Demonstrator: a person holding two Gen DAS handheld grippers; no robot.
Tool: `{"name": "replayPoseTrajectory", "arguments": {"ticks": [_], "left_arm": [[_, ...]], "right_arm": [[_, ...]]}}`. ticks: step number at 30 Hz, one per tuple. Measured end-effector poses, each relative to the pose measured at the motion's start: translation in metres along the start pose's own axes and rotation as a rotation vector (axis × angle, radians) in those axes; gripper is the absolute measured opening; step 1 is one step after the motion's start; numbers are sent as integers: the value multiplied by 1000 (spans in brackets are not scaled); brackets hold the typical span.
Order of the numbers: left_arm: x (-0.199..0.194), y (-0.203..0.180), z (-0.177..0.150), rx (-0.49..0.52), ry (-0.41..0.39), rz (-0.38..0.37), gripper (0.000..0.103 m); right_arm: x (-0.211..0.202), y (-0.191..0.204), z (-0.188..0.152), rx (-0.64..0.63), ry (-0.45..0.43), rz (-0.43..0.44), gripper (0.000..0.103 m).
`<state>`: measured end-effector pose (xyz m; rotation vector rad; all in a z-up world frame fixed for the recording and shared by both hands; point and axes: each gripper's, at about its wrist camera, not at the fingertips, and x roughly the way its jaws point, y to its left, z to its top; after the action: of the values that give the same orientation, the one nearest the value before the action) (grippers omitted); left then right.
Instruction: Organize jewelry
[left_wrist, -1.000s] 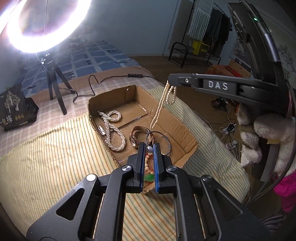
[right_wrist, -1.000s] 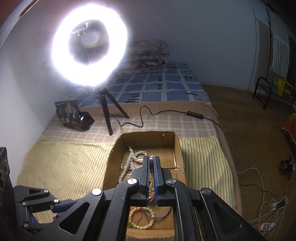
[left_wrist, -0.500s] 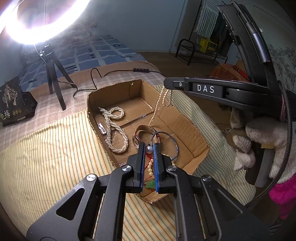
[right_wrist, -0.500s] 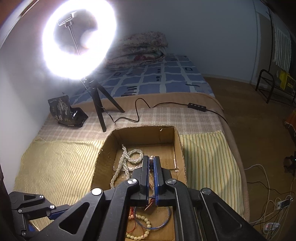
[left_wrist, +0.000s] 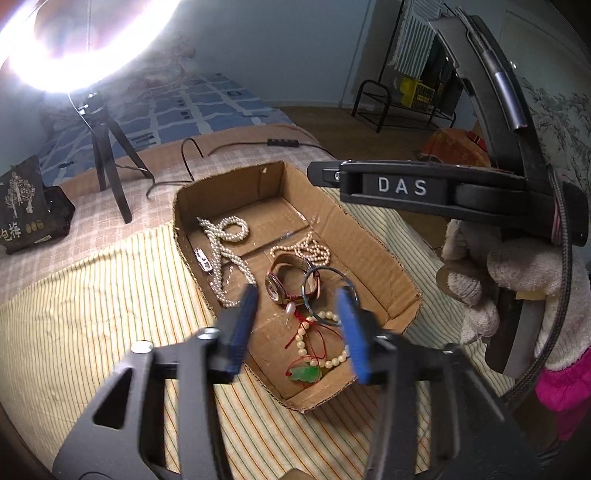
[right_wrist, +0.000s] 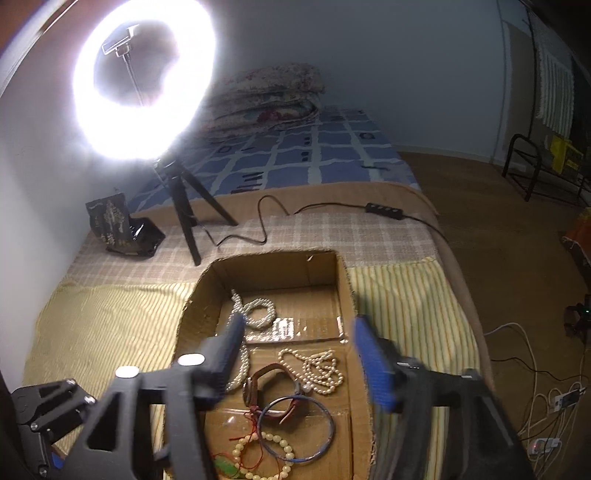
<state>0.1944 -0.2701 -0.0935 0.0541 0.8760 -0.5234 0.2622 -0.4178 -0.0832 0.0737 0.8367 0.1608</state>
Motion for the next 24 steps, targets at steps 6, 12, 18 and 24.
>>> {"name": "replayPoseTrajectory", "arguments": {"ticks": [6,12,18,24], "left_arm": [[-3,2,1,-7,-14,28,71],[-4,4,1,-7,-13,45,72],[-11,4,1,-3,-23,47,72],[-20,5,2,-7,-38,51,72]], "right_arm": [[-2,0,1,2,-17,-38,89],[-5,4,1,-7,-31,-56,98],[-11,10,3,-17,-40,-57,98],[-19,15,3,-24,-52,-57,98]]}}
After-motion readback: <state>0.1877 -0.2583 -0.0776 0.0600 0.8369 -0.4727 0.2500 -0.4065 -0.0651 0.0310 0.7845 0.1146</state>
